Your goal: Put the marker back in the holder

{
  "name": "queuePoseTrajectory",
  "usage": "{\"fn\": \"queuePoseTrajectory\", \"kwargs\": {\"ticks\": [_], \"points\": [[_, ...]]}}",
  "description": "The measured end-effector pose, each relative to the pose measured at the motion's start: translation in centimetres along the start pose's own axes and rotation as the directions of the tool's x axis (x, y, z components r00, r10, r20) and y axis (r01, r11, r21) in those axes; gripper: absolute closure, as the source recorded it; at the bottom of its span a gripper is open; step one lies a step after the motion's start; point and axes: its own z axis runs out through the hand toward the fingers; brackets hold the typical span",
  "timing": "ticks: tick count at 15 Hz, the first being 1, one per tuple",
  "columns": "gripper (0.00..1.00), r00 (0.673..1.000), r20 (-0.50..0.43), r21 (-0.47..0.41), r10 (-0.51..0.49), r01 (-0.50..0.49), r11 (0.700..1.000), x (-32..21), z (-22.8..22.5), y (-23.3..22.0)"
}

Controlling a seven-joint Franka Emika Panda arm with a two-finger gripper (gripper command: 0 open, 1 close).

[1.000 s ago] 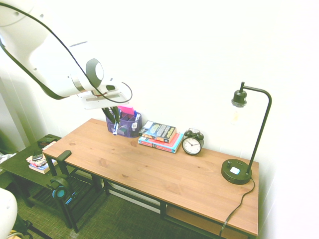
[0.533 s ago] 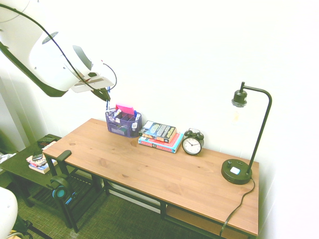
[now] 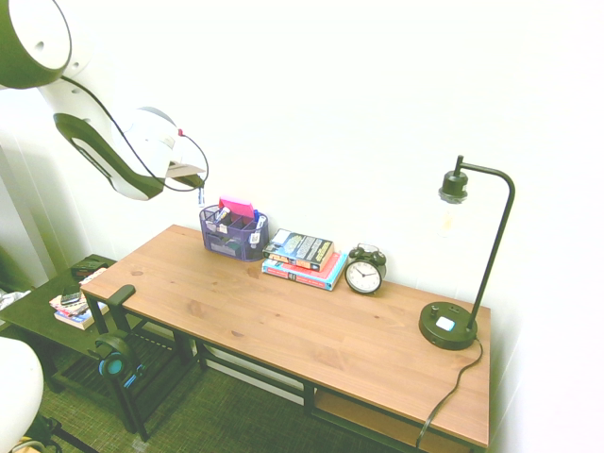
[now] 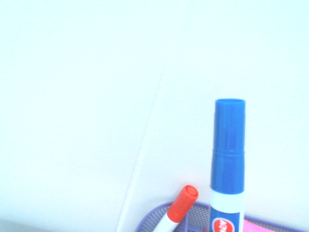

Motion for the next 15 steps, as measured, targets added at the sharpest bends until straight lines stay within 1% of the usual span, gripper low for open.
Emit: {"fn": "queuePoseTrajectory", "kwargs": {"ticks": [5,8,13,14,15], "points": [[1.0,1.0,0.014,0.031,-0.011,0.011,0.999,-1.1,1.3,-0.8],[1.0,1.0,0.025,0.021,-0.017,0.016,1.0,-2.1,3.5,-1.1],[1.0,0.999,0.029,0.015,-0.013,0.012,1.0,-1.2,5.9,-1.7],[0.0,0.999,0.031,0.011,-0.012,0.012,1.0,-1.2,6.2,-1.6],[0.0,0.999,0.035,0.006,-0.009,0.009,1.0,-1.2,6.4,-1.5]]}}
